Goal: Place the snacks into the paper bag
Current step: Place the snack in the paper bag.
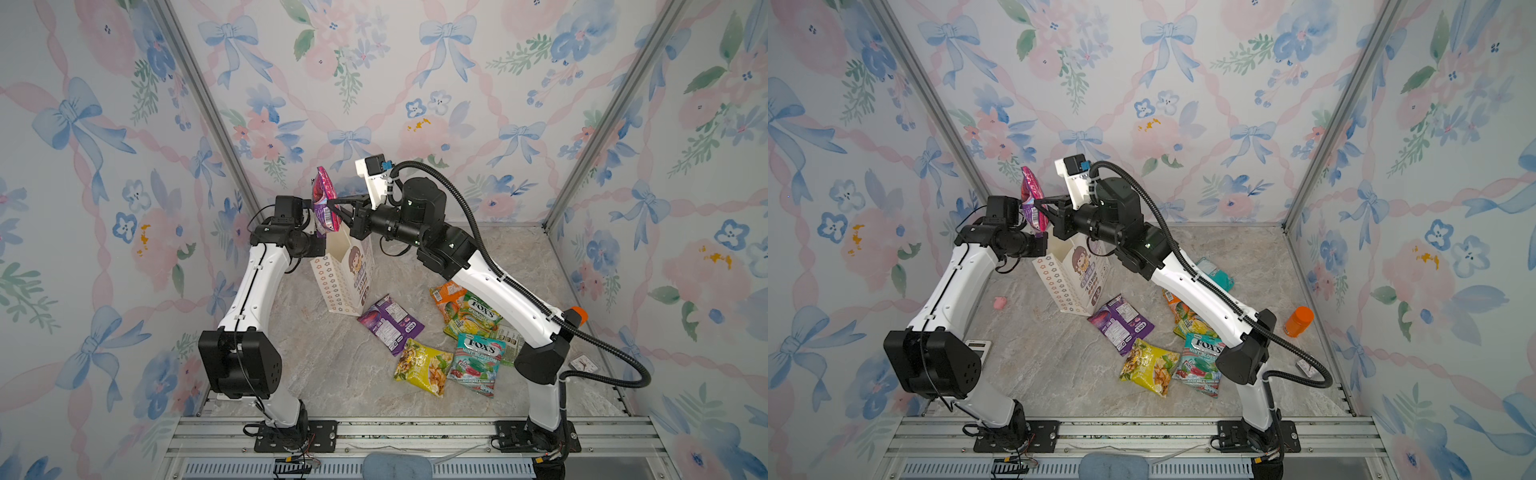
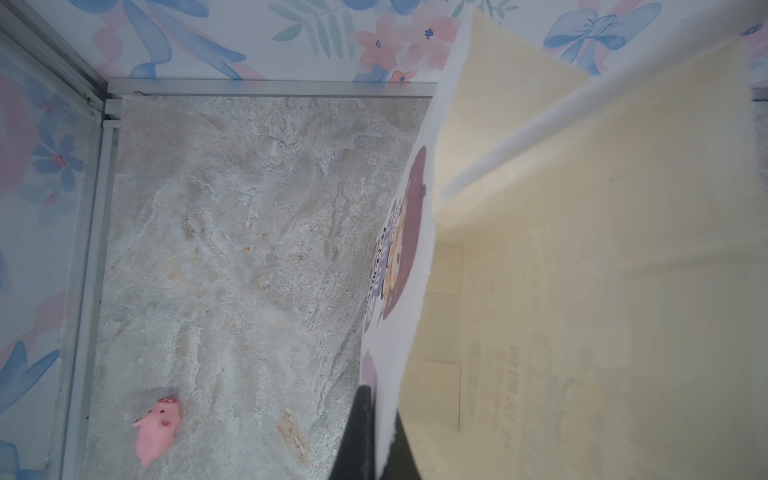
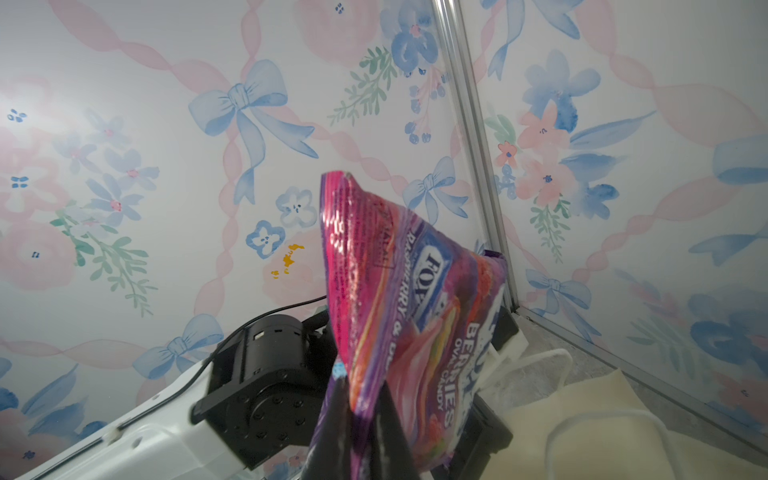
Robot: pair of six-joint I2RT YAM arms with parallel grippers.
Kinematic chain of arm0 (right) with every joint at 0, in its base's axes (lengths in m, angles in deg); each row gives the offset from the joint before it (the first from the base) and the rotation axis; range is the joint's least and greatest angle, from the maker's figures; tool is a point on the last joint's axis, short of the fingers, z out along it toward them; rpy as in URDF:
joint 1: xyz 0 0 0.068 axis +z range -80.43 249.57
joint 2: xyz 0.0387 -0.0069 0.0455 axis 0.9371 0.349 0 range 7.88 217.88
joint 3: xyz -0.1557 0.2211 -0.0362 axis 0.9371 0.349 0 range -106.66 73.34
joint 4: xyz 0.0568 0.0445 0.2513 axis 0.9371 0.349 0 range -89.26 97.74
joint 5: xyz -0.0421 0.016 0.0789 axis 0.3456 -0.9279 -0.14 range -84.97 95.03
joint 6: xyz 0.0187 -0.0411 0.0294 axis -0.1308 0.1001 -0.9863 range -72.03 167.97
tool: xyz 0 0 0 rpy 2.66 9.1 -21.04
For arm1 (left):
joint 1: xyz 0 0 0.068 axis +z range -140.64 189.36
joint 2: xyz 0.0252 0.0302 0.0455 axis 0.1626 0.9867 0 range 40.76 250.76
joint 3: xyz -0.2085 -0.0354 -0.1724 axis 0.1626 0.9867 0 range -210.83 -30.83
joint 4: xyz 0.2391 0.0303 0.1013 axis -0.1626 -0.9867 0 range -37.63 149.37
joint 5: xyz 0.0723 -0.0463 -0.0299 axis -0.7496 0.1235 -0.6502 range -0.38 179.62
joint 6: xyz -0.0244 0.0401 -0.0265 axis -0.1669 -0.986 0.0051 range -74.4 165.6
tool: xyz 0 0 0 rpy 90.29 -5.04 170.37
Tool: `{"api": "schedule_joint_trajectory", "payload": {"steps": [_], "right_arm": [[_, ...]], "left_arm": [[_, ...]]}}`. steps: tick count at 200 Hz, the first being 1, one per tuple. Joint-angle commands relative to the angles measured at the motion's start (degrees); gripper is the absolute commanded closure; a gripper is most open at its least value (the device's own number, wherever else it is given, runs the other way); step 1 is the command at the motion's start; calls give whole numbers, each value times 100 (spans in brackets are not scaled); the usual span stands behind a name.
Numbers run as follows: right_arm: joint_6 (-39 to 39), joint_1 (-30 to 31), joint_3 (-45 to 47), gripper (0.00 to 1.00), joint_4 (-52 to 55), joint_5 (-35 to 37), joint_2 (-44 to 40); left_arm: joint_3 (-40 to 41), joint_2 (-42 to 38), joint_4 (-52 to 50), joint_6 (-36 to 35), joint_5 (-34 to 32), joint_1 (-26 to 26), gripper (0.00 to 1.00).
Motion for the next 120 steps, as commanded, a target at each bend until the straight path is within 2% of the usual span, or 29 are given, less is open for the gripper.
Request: {"api": "schedule_joint_trajectory", "payload": {"steps": [1,31,120], "right_arm": [[-84,-244,-468,100,27,7,213],[-208,-474,-491,100,100,49,313],[-283,-690,908,100,-282,306,-267]], "left_arm": [[133,-35,-157,-14,115,-33,100],[141,-48,-158,-25,131,-28,100],[140,-61,-155,-36,124,-16,100]]}}
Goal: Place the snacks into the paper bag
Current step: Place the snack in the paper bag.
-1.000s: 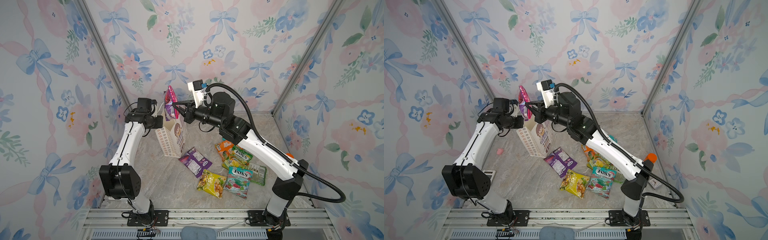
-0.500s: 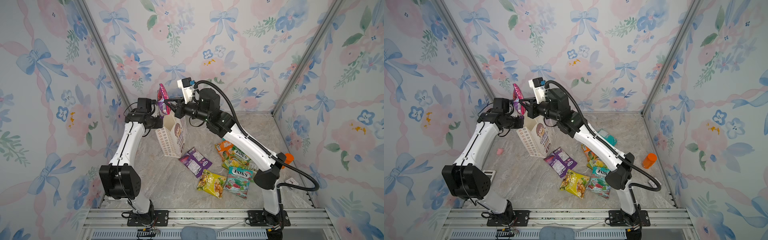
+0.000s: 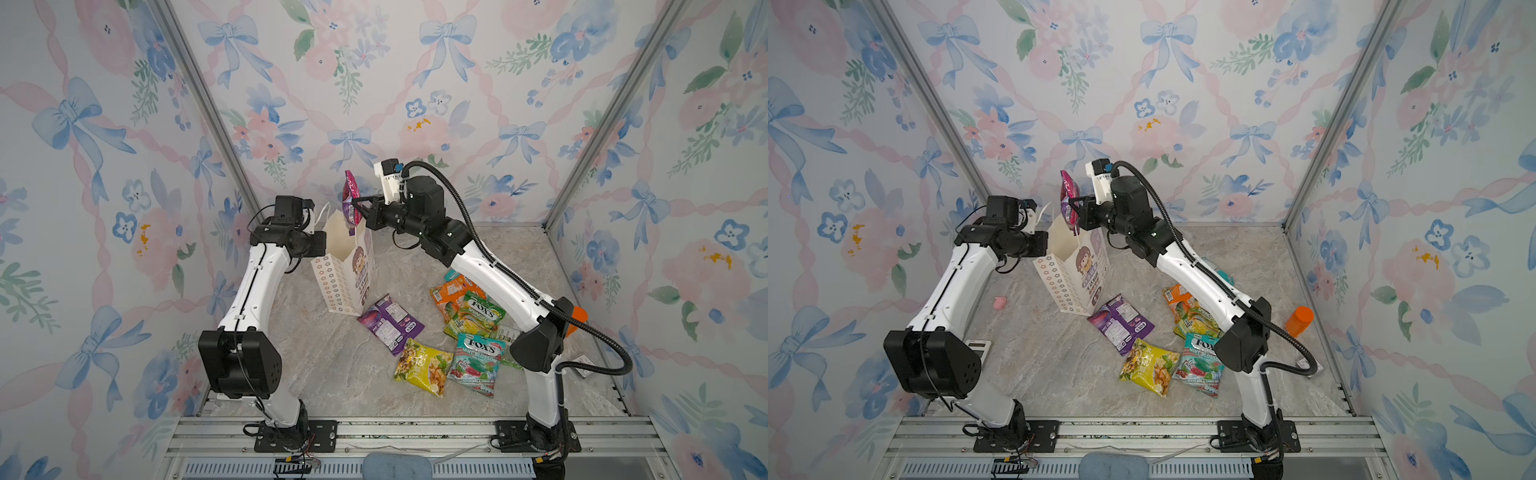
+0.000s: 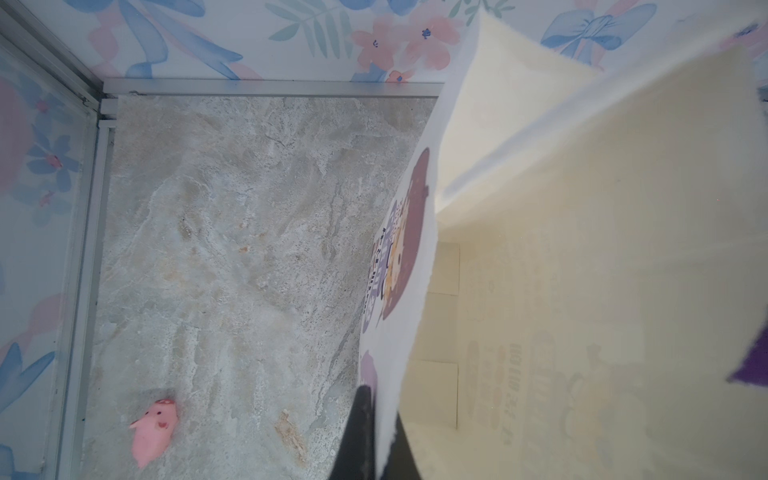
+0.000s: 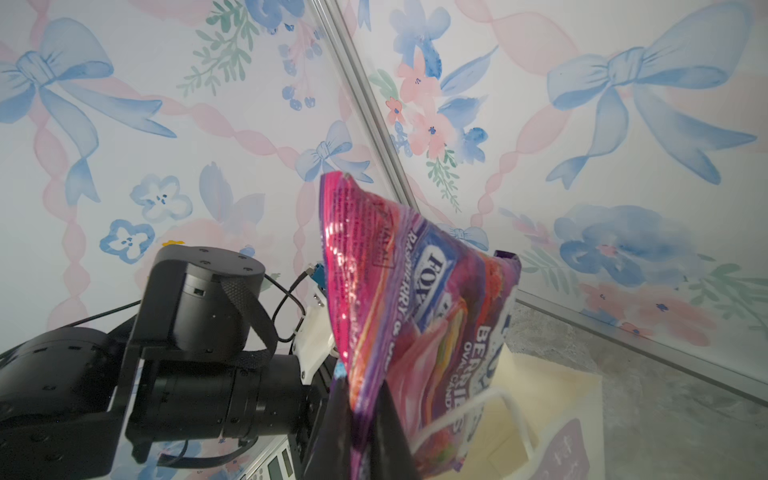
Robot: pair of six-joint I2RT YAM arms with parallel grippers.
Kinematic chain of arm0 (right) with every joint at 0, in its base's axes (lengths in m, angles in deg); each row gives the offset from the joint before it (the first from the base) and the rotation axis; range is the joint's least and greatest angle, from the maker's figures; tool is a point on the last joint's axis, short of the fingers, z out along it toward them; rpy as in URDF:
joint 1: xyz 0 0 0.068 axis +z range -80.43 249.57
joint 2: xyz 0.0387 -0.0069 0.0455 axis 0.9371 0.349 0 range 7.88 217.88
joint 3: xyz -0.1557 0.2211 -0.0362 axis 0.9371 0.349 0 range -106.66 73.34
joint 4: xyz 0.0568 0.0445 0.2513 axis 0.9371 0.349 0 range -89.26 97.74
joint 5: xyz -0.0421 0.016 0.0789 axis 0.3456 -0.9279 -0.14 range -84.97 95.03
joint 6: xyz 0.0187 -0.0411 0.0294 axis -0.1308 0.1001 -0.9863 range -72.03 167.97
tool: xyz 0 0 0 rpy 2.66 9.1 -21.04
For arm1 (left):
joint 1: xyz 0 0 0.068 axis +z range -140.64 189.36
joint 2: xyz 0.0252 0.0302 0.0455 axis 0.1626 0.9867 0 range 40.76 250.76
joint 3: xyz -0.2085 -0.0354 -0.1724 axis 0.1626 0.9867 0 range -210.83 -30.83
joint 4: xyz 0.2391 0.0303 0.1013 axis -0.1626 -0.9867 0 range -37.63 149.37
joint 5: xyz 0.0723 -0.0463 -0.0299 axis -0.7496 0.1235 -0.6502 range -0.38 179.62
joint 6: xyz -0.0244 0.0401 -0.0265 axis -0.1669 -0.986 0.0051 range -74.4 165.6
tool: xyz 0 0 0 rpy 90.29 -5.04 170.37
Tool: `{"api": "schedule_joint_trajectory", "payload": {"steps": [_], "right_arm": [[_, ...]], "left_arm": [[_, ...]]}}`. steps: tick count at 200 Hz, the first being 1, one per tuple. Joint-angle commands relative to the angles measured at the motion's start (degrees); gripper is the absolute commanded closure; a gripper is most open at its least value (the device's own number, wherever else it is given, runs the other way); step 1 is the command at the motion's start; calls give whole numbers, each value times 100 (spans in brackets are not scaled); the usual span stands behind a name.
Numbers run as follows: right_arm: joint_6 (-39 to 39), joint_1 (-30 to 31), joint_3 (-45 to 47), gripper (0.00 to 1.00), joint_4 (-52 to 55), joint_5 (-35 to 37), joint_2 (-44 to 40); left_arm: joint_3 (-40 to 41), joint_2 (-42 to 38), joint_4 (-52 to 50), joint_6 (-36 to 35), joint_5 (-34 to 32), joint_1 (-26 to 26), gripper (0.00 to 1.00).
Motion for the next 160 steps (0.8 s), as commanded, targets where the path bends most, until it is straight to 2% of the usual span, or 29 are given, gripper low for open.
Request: {"api": "schedule_joint_trajectory", "payload": {"steps": [1,45,124,133,160], "right_arm": [[-78,-4,257,100,-397,89,-391],[-387,3,681,100,-516,42,-399],[-602,52,496,99,-268,-8,-87],[-626,45,487,94,-255,-15,-86],[-563,53,469,62,-175,-29,-156]], "left_arm": [[133,-63,-154,-33,109,-16,100],[138,-66,-142,-22,73,-4,100],[144,-43,-130,-19,103,9,100],[152,-46,-130,-13,93,11,100],[156,-44,-121,-17,97,20,100]]}}
